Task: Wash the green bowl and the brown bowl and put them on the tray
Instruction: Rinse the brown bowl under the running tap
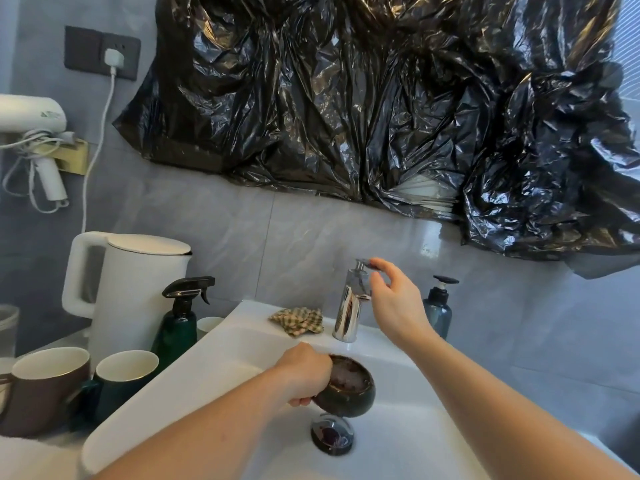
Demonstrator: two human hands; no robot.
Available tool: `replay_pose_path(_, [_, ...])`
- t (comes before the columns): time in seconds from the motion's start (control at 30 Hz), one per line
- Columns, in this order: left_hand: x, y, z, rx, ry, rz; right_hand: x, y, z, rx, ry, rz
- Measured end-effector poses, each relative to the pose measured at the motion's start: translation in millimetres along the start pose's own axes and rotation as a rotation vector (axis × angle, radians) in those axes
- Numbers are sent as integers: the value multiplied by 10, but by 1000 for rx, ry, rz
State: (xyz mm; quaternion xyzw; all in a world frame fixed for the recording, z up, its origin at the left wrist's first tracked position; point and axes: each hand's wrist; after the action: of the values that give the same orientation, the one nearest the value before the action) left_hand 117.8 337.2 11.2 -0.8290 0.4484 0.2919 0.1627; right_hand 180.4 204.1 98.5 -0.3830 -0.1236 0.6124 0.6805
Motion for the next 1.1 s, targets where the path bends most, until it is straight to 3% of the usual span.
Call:
replay_pose_path(0.17, [-38, -7, 17, 4, -25, -4, -220, 389, -74, 80, -50, -80])
replay_pose_path(0.23, [-34, -14, 6, 9, -32, -9, -216, 613, -317, 208, 77, 20])
replay_pose_path(0.3, [-24, -24, -12, 5, -36, -22, -202, 755, -488, 358, 275, 241])
replay_pose_path(0.37, [-17, -22, -21, 8, -44, -33, -185, 846, -564, 382, 355, 397])
replay_pose_path(0.53, [-60, 19, -87, 1, 31, -47, -210, 881, -491, 418, 159, 404])
replay_pose_path(0.83, [-84, 404, -128, 39, 31, -17, -307, 880, -543, 315, 256, 434])
replay_pose_path(1.1, [-55, 496, 198, 248, -236, -27, -342, 922, -523, 128, 451, 504])
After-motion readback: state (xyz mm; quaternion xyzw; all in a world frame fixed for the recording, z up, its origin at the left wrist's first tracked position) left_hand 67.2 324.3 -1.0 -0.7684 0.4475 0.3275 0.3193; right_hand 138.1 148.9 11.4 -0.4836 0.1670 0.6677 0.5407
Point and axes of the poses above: each hand's wrist, its own y-axis away from the middle knuckle, its own x-axis out of the palm, z = x × y, and after that the axes turned 10 degrees about -z, right-handed
